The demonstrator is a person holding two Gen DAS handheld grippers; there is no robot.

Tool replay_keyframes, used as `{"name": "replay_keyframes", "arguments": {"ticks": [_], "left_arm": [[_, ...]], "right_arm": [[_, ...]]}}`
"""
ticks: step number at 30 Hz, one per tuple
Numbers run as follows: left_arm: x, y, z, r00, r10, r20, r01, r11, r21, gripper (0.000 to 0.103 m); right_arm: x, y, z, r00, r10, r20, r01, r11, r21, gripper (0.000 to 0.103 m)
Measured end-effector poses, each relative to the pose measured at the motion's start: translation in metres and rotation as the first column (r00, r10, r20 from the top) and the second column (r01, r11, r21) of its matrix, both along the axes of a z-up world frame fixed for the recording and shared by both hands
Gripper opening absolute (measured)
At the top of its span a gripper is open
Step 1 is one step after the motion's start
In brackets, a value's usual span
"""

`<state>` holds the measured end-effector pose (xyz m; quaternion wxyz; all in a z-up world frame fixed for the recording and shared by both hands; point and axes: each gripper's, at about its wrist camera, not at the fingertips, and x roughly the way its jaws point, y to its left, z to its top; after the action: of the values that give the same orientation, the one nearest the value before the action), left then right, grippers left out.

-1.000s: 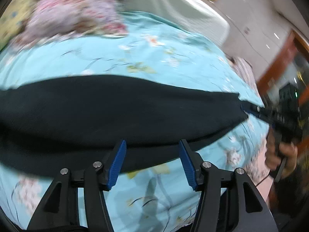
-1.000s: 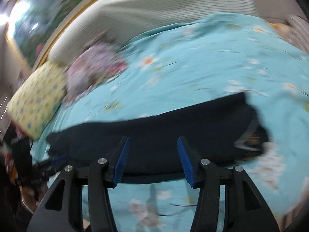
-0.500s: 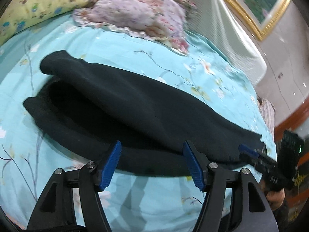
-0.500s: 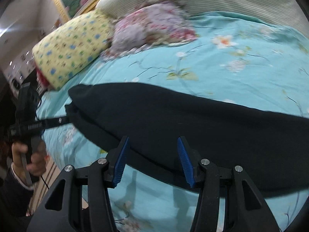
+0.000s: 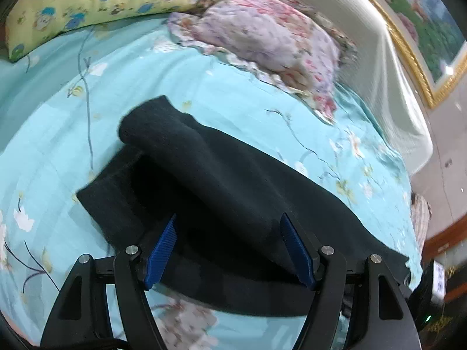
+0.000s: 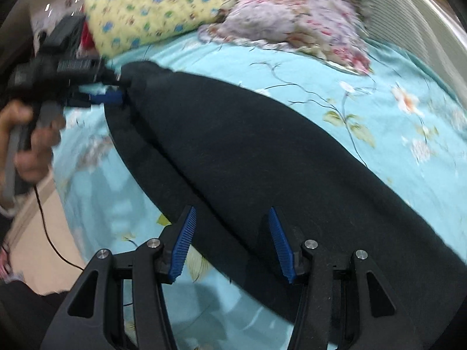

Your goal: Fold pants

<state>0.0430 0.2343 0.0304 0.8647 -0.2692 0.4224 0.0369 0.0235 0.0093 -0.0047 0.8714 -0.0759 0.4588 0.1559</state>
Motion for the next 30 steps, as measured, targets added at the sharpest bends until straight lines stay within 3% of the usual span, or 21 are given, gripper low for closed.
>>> {"name": "replay_keyframes", "arguments": {"ticks": [4, 6, 8, 10, 12, 17, 21, 30], "left_arm": [[0.006, 0.017, -0.007, 0.997, 0.079, -0.013, -0.079, 0.997, -0.024, 0.064], [0.008, 0.023, -0.011, 0.995, 0.103, -0.006, -0.103, 0.993, -0.058, 0.038], [0.011, 0.026, -0.012, 0.995, 0.100, -0.001, -0.100, 0.992, -0.075, 0.019], [0.011, 0.024, -0.010, 0.996, 0.093, 0.011, -0.092, 0.994, -0.064, 0.017], [0.007, 0.021, -0.002, 0.996, 0.075, 0.041, -0.072, 0.996, -0.055, 0.012], [-0.013, 0.016, 0.024, 0.994, 0.037, 0.107, -0.034, 0.999, -0.029, 0.012], [-0.031, 0.018, 0.028, 0.993, 0.016, 0.116, -0.013, 1.000, -0.024, 0.012], [-0.044, 0.024, -0.006, 0.998, 0.021, 0.063, -0.020, 1.000, -0.024, 0.013]], "right_arm": [[0.006, 0.006, -0.009, 0.999, 0.012, 0.034, -0.010, 0.998, -0.063, 0.053], [0.010, -0.001, -0.009, 1.000, -0.007, 0.030, 0.008, 1.000, -0.030, 0.052], [0.012, -0.006, -0.007, 0.999, -0.019, 0.030, 0.019, 1.000, 0.001, 0.032], [0.012, -0.014, -0.002, 0.999, -0.034, 0.023, 0.032, 0.998, 0.051, 0.011], [0.009, -0.020, 0.005, 0.998, -0.049, 0.031, 0.046, 0.996, 0.078, 0.007], [-0.005, -0.024, 0.036, 0.996, -0.047, 0.081, 0.037, 0.991, 0.126, 0.006], [-0.018, -0.021, 0.052, 0.995, -0.018, 0.102, 0.006, 0.992, 0.125, 0.006], [-0.029, -0.008, 0.020, 1.000, 0.001, 0.015, -0.002, 0.996, 0.093, 0.006]]}}
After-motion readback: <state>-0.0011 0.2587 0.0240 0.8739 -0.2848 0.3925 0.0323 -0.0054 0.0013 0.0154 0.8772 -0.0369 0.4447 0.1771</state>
